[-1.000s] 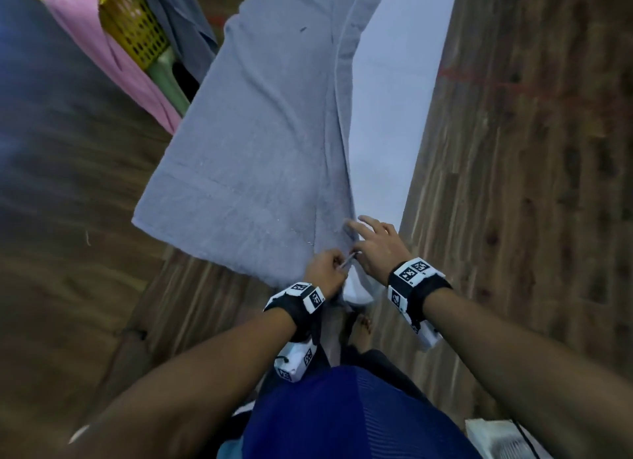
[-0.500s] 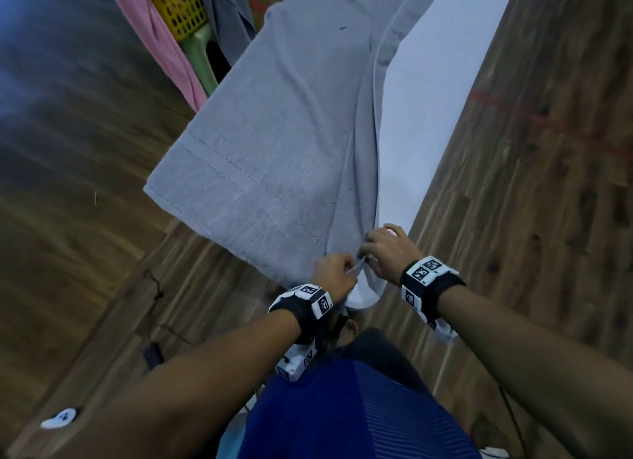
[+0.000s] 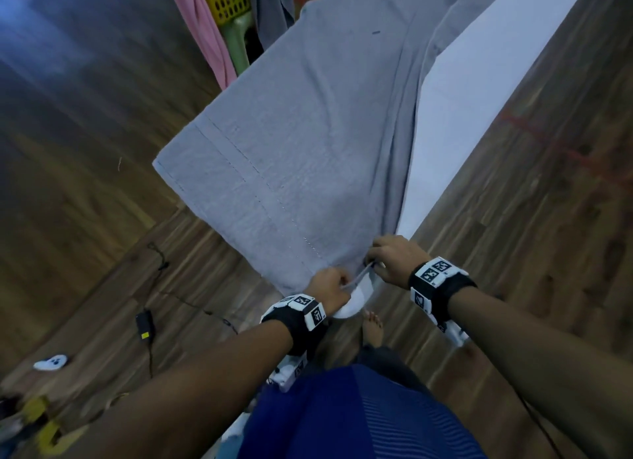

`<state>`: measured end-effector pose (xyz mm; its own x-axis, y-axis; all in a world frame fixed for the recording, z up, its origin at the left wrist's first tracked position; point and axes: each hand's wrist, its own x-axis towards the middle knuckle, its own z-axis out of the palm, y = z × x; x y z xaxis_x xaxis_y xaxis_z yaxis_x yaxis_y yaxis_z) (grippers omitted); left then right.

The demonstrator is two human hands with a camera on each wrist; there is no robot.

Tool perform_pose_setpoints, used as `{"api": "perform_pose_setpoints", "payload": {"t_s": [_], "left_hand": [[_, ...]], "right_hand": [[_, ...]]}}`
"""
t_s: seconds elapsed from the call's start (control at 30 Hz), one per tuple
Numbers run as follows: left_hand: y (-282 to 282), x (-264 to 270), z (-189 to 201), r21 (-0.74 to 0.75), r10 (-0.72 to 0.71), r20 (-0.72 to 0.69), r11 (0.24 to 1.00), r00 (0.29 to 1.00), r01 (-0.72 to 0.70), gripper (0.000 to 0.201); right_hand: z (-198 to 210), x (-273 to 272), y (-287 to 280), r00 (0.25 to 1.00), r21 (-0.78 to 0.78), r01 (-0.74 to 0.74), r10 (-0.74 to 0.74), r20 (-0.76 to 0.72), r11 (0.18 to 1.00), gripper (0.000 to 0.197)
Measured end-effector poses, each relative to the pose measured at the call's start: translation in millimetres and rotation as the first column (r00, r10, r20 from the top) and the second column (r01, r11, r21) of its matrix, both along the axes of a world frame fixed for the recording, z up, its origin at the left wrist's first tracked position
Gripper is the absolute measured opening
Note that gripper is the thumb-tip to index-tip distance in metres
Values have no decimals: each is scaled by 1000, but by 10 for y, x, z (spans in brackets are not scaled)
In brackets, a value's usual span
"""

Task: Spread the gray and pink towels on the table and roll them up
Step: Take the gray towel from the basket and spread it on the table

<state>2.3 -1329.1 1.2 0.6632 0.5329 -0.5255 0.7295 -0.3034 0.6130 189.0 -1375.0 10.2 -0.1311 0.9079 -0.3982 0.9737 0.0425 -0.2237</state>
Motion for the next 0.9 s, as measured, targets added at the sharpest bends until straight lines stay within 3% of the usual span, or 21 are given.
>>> {"api": "perform_pose_setpoints", "payload": {"t_s": [0.13, 0.3, 0.47, 0.67, 0.9], "left_hand": [[-77, 33, -4, -24, 14, -17, 1000, 1000, -14, 17], [-160, 157, 24, 20, 79, -30, 997, 996, -78, 15], [-273, 293, 62, -62, -98, -26, 993, 995, 96, 12], [-502, 271, 32, 113, -14, -249, 993, 968, 43, 16], [-664, 285, 113, 81, -19, -89, 996, 996, 26, 18]], "right_hand": [[-24, 281, -131, 999, 79, -22, 19, 33, 997, 15], [-21, 432, -250, 999, -5, -29, 28, -42, 1000, 20], [-77, 680, -274, 1000, -11, -24, 24, -2, 1000, 23], [-193, 748, -382, 997, 78, 3, 3, -79, 997, 22], [-309, 904, -355, 995, 135, 76, -65, -81, 988, 25]]}}
